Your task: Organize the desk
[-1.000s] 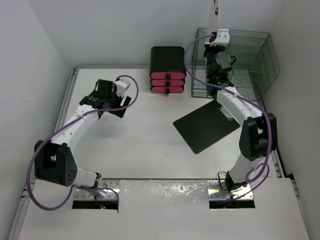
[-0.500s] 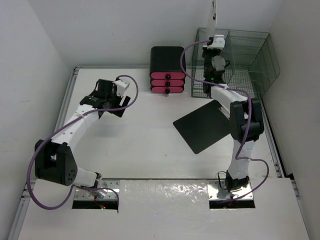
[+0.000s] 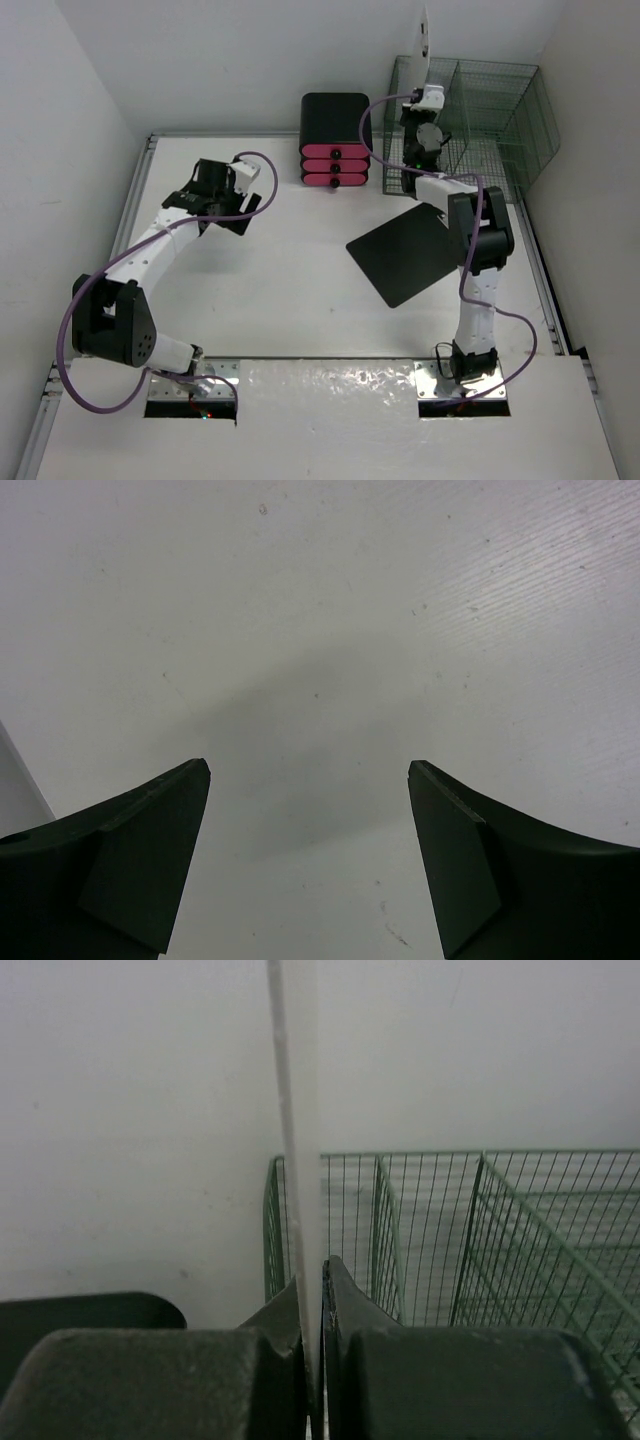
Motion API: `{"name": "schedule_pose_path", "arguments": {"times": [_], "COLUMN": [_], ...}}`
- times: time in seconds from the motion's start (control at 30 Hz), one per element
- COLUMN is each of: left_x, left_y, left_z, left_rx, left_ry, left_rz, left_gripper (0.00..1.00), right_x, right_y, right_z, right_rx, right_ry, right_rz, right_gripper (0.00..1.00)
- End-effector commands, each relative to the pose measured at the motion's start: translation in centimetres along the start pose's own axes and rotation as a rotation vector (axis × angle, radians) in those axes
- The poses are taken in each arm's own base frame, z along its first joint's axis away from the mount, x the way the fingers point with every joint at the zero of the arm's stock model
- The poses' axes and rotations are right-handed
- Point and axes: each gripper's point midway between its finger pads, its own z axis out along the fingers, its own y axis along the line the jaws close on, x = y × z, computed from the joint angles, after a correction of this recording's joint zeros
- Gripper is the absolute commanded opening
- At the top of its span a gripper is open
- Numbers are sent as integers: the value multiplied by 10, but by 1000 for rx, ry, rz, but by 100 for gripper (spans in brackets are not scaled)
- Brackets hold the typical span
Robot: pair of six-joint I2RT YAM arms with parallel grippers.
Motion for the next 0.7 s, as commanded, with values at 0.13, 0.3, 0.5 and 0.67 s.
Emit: {"name": "schedule_pose_path", "arguments": {"times": [0.13,0.3,0.5,0.67], "left_x": [-6,-6,-5,-5], "left_y": [5,5,5,5], "left_z": [1,1,1,1], "left_rx": [-16,-15,-15,-17], "left_ry": [-25,-23,-22,-21], "left_rz": [9,8,11,10], "left_gripper": [79,79,79,79], "right_x": [-8,22,47,69], "right_y": [-2,-3,-2,-4], "right_z": [3,-1,6,5], "right_rx": [9,6,-9,9], "right_ry": [-79,-30,-4,6], "right_rz": [50,16,5,-12], "right_gripper": [0,0,0,0]}}
